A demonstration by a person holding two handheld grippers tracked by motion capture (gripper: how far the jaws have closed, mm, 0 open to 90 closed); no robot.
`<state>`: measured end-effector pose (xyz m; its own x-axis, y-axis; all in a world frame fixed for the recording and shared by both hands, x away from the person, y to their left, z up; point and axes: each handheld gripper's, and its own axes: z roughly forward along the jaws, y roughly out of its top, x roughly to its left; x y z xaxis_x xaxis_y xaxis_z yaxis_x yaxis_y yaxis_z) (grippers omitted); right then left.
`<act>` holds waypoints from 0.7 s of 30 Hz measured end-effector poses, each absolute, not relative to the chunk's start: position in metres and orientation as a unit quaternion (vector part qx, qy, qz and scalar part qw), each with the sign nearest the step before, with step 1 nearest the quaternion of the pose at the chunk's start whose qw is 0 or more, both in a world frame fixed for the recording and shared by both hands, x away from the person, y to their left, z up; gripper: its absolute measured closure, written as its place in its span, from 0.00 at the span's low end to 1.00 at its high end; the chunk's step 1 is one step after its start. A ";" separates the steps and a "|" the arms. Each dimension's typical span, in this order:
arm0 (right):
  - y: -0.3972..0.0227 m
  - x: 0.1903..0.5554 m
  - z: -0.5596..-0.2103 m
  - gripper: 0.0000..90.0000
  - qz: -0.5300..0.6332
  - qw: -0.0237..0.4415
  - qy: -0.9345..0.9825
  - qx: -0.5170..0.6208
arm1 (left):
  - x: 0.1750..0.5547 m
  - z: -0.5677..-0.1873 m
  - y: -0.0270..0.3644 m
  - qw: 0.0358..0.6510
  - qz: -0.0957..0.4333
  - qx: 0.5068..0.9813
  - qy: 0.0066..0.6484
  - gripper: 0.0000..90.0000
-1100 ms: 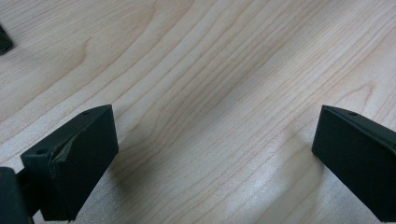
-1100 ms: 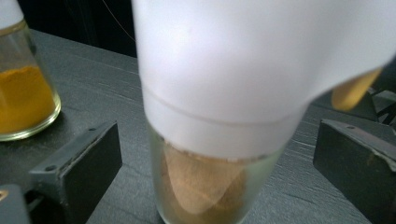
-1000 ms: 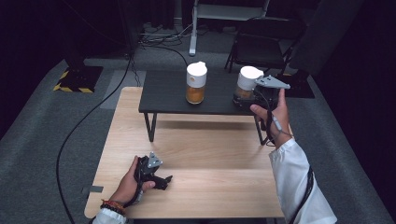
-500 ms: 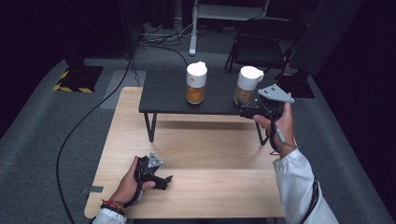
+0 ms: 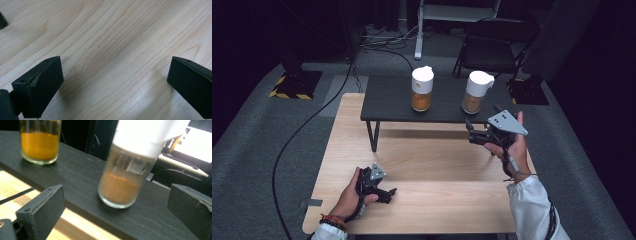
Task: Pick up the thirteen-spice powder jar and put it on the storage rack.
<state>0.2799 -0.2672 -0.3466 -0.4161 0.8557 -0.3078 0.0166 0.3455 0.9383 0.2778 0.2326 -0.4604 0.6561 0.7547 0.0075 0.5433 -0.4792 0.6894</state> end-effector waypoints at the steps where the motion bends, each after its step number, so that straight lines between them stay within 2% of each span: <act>1: -0.268 0.278 -0.350 0.01 0.479 0.439 0.693 0.313 | 0.278 -0.460 0.233 0.336 0.157 0.846 0.384 0.00; 21: -0.274 0.265 -0.412 0.01 0.454 0.393 0.746 0.287 | 0.278 -0.461 0.233 0.337 0.157 0.845 0.385 0.00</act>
